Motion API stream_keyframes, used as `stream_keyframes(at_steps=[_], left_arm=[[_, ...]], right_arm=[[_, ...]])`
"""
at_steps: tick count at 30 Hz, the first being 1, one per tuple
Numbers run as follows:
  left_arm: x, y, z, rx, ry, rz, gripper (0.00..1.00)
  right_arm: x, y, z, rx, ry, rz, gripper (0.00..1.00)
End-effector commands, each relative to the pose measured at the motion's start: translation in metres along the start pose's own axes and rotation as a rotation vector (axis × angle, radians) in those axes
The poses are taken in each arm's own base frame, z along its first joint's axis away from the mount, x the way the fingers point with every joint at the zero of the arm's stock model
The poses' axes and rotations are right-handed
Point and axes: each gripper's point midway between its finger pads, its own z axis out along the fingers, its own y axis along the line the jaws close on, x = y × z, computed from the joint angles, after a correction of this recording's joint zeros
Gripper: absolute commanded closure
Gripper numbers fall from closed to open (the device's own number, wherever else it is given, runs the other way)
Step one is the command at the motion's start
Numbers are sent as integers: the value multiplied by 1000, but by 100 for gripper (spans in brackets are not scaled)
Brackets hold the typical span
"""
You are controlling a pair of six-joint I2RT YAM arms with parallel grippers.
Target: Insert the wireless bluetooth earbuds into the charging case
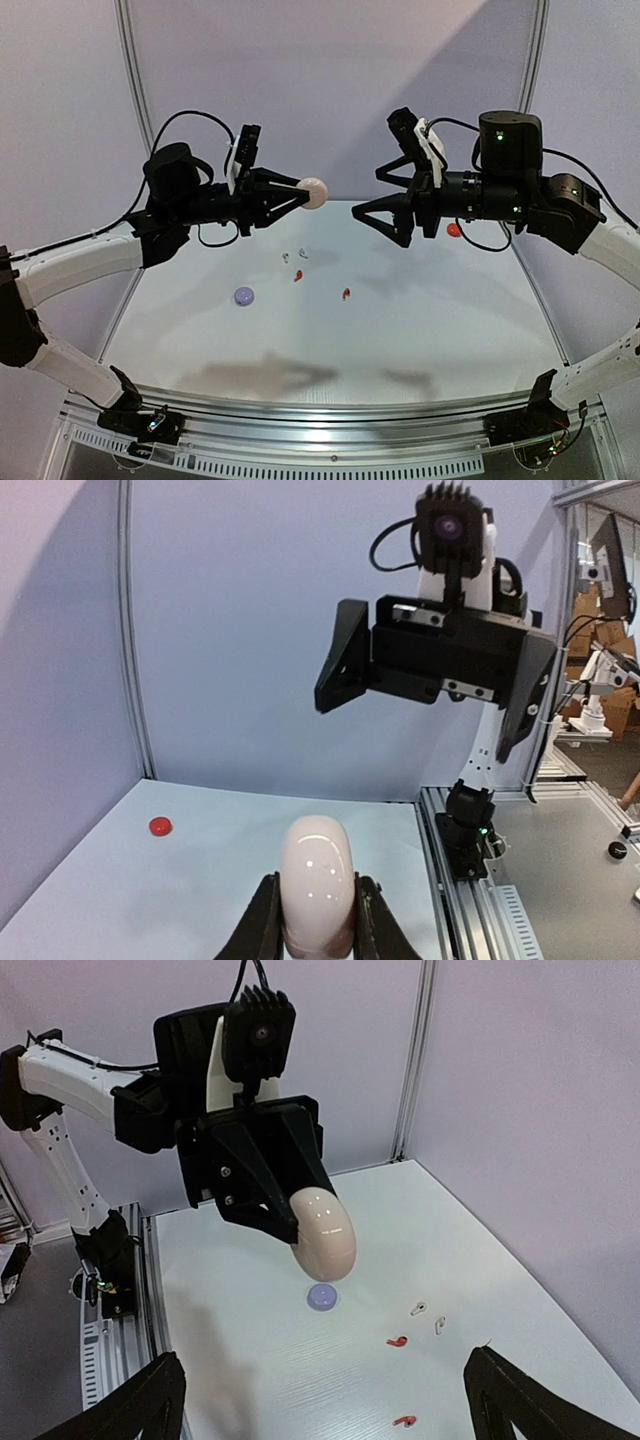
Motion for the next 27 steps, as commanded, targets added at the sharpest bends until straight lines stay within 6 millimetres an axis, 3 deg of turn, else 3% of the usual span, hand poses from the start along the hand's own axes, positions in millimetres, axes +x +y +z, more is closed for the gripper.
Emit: stream_keyframes(at_steps=[1,6,14,17,20,24,27], left_arm=[[0,21,9,-83,-28,15,100],[14,38,25,-84,10,-16,100],[25,44,45,-22,87,-14,100],[25,36,47,10,90,3,100],[21,25,40,62,95,-12,100],[12,37,7,75,91,-25,100],[4,48,-16,59,104,-20,100]], right_arm=[[2,-19,-17,-2,-11,-8,1],[4,-41,-20,-69,-16,34,1],[23,-41,-27,-254,82,-43,2],[17,-38,-22,-317,53,-73,8],[-1,-47,-2,-343,7,-59,22],[-22,-65,33,-343,-76,82,36],[-24,-55,64,-344,-90,137,36]])
